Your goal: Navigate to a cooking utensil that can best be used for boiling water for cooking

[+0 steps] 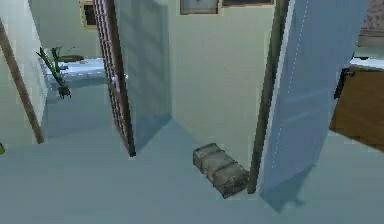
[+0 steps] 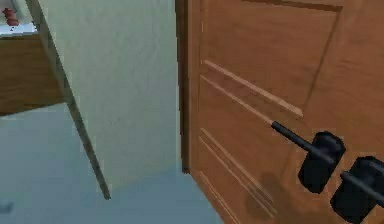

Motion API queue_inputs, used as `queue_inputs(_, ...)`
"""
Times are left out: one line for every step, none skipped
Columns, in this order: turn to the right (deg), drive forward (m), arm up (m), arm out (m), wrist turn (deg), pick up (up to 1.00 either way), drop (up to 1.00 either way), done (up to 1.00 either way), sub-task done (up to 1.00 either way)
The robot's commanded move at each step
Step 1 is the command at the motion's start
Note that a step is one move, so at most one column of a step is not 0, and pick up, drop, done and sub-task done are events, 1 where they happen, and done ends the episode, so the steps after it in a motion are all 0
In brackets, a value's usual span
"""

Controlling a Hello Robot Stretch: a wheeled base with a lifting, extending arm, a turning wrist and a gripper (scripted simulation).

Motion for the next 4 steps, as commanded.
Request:
queue_inputs(30.0, 0.00, 0.00, 0.00, 0.0, 0.00, 0.00, 0.00, 0.00)
queue_inputs(0.0, 1.00, 0.00, 0.00, 0.0, 0.00, 0.00, 0.00, 0.00)
queue_inputs(-3.0, 0.00, 0.00, 0.00, 0.0, 0.00, 0.00, 0.00, 0.00)
queue_inputs(0.0, 0.20, 0.00, 0.00, 0.0, 0.00, 0.00, 0.00, 0.00)
